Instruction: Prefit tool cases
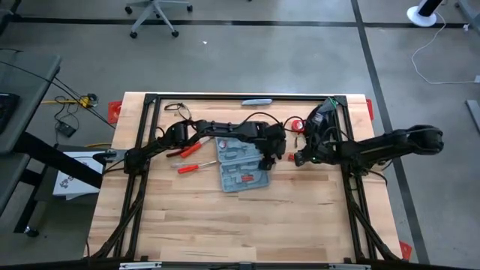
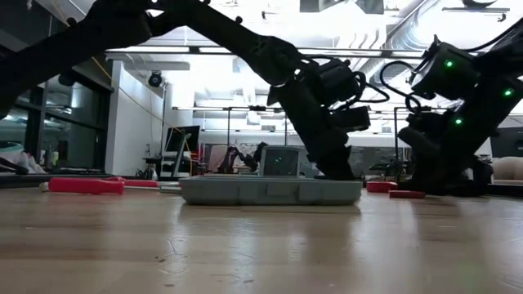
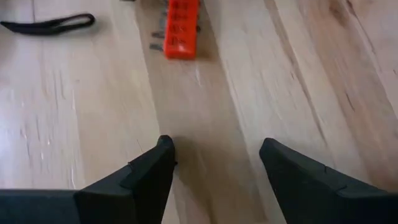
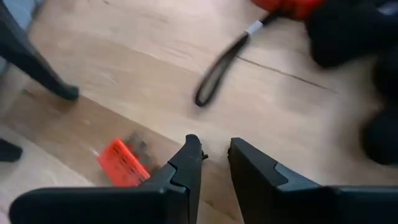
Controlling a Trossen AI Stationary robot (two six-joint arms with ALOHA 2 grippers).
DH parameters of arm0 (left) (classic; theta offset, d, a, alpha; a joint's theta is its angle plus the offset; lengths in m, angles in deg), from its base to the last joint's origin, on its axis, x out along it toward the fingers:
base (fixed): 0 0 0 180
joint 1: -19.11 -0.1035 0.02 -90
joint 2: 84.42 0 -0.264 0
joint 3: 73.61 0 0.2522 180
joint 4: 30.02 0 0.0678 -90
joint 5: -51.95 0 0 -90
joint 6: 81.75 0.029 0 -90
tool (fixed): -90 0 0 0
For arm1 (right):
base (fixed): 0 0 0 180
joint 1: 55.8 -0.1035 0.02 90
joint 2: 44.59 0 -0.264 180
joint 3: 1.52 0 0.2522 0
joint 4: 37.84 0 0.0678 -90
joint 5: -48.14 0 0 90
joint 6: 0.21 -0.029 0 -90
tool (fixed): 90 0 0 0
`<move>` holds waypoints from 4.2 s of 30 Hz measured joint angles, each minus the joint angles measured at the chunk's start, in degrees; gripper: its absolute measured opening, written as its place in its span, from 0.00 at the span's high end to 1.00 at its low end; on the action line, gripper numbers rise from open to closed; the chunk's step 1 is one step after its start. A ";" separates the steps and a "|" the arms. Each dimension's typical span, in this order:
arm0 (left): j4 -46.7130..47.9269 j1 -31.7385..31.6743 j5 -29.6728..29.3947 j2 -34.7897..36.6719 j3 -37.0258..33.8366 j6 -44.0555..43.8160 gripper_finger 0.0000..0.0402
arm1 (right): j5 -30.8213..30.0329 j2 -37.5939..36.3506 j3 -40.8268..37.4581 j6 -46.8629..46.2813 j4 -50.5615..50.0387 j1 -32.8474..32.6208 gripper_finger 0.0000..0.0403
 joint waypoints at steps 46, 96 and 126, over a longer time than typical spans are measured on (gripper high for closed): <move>12.31 4.01 -5.49 12.32 -2.66 2.46 0.62 | -2.83 7.65 -0.35 -0.21 13.94 -7.78 0.81; -53.93 7.33 -10.67 33.73 -55.79 -15.62 0.70 | -4.58 5.01 4.94 6.50 11.58 -9.45 0.81; -54.16 7.17 -11.09 33.70 -55.42 -15.47 0.70 | -1.36 5.98 -2.94 -6.96 15.93 -12.84 1.00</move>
